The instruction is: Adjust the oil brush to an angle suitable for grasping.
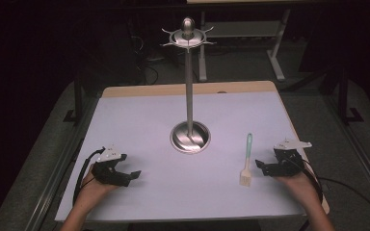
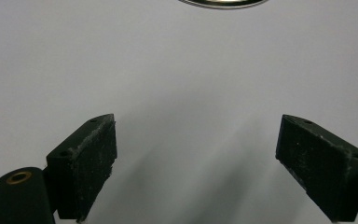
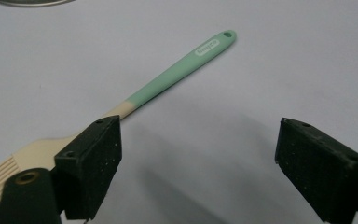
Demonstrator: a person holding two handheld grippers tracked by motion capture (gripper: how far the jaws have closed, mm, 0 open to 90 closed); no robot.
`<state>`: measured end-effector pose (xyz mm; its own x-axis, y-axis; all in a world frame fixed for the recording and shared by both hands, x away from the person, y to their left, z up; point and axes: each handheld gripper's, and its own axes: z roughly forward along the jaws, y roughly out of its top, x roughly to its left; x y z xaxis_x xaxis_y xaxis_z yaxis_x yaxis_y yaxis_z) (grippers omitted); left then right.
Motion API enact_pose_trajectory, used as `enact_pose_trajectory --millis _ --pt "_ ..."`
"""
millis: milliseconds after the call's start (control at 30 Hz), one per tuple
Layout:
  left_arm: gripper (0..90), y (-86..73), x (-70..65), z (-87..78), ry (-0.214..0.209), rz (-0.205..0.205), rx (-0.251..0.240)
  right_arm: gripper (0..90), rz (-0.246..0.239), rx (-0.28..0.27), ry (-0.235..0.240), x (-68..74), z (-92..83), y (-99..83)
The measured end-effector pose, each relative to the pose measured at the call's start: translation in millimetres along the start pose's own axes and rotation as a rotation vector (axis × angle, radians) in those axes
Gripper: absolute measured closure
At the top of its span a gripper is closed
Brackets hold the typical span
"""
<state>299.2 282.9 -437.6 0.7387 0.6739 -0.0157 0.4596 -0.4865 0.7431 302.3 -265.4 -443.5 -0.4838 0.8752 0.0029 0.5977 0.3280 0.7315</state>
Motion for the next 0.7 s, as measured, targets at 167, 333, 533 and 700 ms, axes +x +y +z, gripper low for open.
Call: enact_pose_trajectory --millis 167,333,533,700 --pt "12.1 -0.6 1.5 1.1 -0.001 -0.015 0.006 25.8 0.014 -0.002 0.012 -3.3 -0.8 4.3" --pt "12.2 -1.1 2.1 0.8 0.003 -0.015 0.005 42.7 0.013 0.013 0.010 -5.4 -1.3 12.2" --pt "12.3 -1.2 2.3 0.4 -0.003 -0.013 0.006 75.2 0.015 0.047 -0.007 -3.1 6.0 28.6" --pt "12.3 -1.1 1.4 -0.1 -0.002 -0.018 -0.001 89.7 0.026 0.087 -0.010 -7.3 19.6 43.8"
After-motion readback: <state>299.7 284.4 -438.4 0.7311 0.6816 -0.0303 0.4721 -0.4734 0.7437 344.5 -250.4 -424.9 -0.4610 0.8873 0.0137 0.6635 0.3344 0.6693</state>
